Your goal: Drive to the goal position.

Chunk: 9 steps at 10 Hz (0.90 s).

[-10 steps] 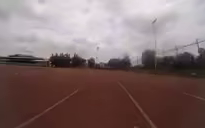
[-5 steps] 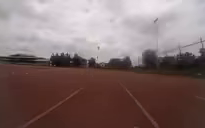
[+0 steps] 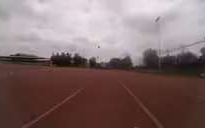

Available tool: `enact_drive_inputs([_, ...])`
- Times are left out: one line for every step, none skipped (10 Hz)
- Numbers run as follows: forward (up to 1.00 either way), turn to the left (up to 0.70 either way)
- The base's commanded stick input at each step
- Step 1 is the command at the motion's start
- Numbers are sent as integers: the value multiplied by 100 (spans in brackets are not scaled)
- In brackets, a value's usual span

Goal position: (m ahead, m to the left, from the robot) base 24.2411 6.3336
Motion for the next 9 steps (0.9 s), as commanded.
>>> enact_drive_inputs([70, 0])
enact_drive_inputs([70, 0])
enact_drive_inputs([70, 0])
enact_drive_inputs([70, 0])
enact_drive_inputs([70, 0])
enact_drive_inputs([70, 0])
enact_drive_inputs([70, 0])
enact_drive_inputs([70, 0])
enact_drive_inputs([70, 0])
